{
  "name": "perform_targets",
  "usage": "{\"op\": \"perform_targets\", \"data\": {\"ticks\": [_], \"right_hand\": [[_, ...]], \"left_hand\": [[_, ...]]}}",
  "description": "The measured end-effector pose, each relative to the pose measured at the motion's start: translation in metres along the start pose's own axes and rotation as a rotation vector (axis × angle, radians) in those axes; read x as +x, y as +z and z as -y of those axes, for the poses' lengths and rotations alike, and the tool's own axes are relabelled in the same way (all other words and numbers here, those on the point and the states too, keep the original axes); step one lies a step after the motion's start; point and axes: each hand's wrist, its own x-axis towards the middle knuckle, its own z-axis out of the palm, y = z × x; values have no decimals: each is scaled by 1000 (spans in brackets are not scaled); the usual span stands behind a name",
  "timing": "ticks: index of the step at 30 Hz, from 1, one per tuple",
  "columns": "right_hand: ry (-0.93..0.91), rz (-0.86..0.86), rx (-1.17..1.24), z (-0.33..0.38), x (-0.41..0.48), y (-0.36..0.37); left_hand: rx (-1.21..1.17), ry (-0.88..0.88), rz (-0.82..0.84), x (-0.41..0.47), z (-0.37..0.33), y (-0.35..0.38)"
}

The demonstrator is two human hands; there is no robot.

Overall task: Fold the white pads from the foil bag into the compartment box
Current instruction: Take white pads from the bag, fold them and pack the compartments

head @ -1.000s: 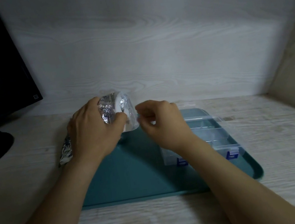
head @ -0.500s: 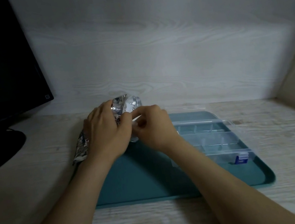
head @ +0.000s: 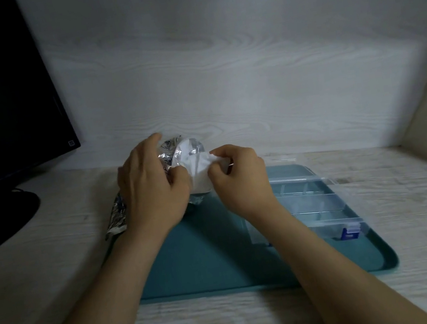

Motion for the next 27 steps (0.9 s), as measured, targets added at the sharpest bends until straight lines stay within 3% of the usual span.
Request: {"op": "perform_targets", "data": {"ticks": [3,6,11,17,23,27], "right_hand": [[-3,25,1,-2,0,-5],[3,16,24,-4,2,-10],[137,-21,133,-12,5,-15],[251,-11,469,-14,5,-25],[173,90,617,-15,0,-51],[113,91,598,-16,-2,-63]], "left_hand": [[20,224,31,-1,-1,2],[113,316,92,-5,0,8],[161,301,132,-6,3,10],[92,326,47,-7,-9,11],[-218,293,-64,-16,-45,7],[-535,54,108,-23,-58,16]]}}
